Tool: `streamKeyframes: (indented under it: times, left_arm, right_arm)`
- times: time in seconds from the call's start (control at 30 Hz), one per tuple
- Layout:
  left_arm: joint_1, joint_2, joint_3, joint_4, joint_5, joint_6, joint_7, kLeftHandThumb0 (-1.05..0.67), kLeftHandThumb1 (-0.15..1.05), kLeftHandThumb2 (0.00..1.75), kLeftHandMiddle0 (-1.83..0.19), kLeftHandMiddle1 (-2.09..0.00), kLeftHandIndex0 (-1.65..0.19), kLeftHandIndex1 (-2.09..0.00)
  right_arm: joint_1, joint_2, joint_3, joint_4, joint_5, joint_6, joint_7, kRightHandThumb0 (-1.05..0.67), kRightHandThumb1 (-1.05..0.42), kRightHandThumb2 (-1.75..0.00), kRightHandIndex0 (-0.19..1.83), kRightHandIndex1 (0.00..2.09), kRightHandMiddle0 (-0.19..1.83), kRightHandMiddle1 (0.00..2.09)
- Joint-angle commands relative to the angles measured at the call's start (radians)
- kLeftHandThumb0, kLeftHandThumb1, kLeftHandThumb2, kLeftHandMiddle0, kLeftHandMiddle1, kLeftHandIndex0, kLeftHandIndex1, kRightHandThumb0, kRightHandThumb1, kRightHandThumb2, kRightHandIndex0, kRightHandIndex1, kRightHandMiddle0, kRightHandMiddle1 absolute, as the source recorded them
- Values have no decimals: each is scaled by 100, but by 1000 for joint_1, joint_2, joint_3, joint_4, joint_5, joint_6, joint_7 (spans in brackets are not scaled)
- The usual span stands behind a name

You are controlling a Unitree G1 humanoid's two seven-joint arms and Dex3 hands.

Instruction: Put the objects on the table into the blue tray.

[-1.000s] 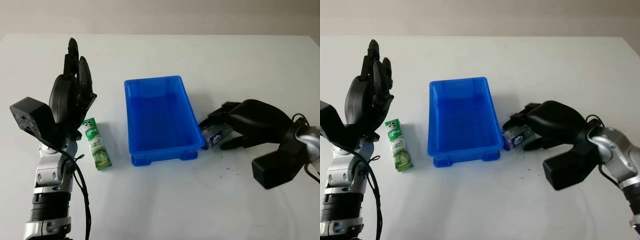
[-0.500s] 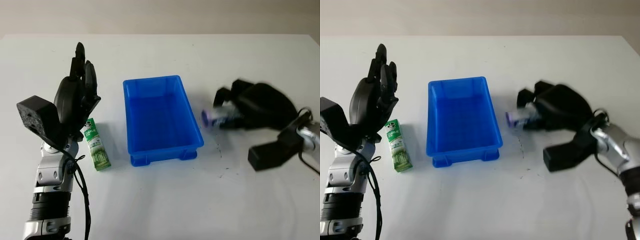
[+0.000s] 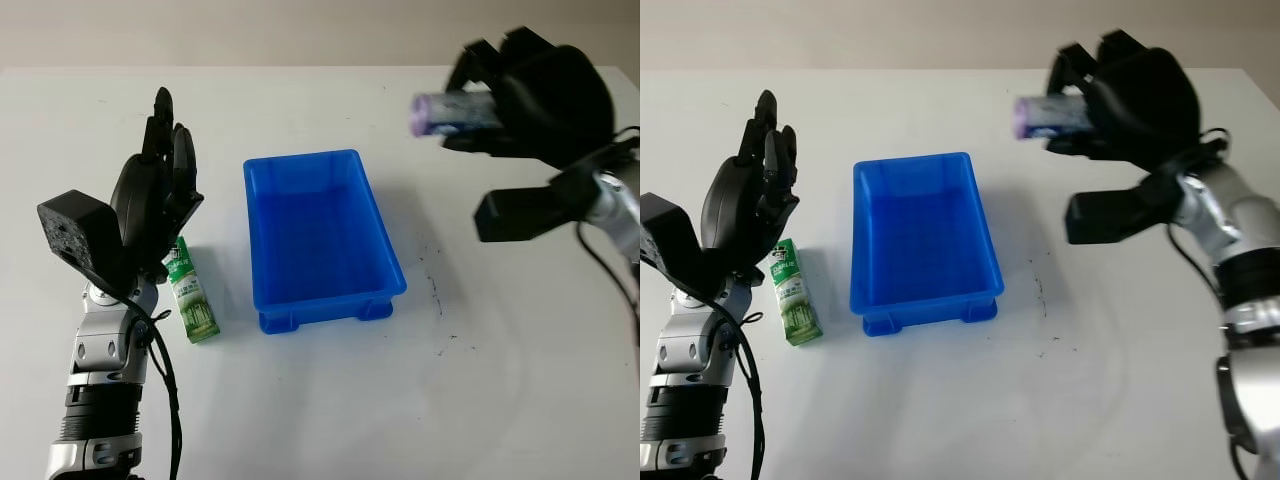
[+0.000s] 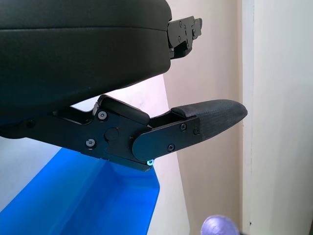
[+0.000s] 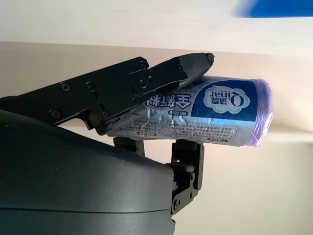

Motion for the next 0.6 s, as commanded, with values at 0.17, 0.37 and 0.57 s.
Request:
streamKeyframes:
  times: [0.17,0.37,0.57]
  left_arm:
    - [2,-5,-7,-30,9,-1,13,-77,105,71,19,0,19,0]
    - [10,-13,-5,-25,4,-21,9,-76,105,71,19,0,19,0]
    - [15,-16,-1,-24,4,-28,14,-76,105,71,19,0,19,0]
  right_arm:
    - [57,115,46,-150,159,-97,242,-52,-105,-21,79,209,61,209]
    - [60,154,83,-165,252,-80,507,-60,-105,-24,52,209,43,209]
    - [69,107,96,-273,330,79,875,-74,-105,-22,-10,66,-12,68]
